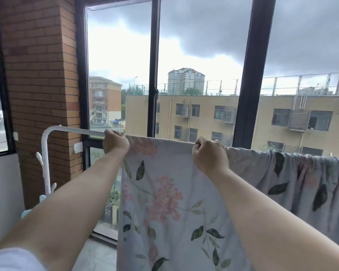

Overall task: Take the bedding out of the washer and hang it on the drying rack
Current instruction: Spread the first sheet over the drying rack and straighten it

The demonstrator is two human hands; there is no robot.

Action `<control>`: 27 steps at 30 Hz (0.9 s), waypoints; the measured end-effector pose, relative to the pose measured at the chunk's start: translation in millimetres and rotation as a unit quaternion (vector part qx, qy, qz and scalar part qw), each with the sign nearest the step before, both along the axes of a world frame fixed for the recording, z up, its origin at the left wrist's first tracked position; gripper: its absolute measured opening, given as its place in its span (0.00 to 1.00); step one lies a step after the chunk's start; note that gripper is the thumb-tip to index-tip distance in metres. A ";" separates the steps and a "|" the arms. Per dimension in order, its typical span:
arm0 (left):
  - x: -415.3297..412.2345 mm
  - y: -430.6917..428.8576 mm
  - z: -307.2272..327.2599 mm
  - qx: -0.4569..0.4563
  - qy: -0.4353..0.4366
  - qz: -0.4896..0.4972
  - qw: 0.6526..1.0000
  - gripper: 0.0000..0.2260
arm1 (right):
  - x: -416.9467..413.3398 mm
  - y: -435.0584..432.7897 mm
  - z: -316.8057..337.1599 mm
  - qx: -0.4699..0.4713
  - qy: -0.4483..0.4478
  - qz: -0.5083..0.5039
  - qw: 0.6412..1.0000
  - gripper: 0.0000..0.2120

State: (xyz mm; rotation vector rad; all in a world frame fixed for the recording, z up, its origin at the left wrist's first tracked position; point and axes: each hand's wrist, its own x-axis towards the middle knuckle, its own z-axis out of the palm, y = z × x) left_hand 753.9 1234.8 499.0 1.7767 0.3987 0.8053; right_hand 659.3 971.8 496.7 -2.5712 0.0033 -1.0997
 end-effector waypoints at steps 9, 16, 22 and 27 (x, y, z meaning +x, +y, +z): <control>-9.5 46.6 -2.3 0.344 -0.008 0.031 0.938 0.10 | 3.9 16.6 -1.5 -0.001 -0.008 -0.043 0.999 0.12; 3.6 87.5 -8.0 0.480 -0.004 -0.096 0.872 0.18 | 15.7 36.8 -9.1 -0.044 -0.004 -0.097 0.994 0.19; 4.2 90.4 -6.3 0.422 -0.078 -0.112 0.896 0.13 | 40.7 85.3 -17.6 -0.096 -0.029 -0.122 0.987 0.25; 9.7 100.1 -4.8 0.417 -0.092 -0.121 0.896 0.11 | 71.3 141.8 -30.9 -0.098 -0.111 -0.124 0.981 0.24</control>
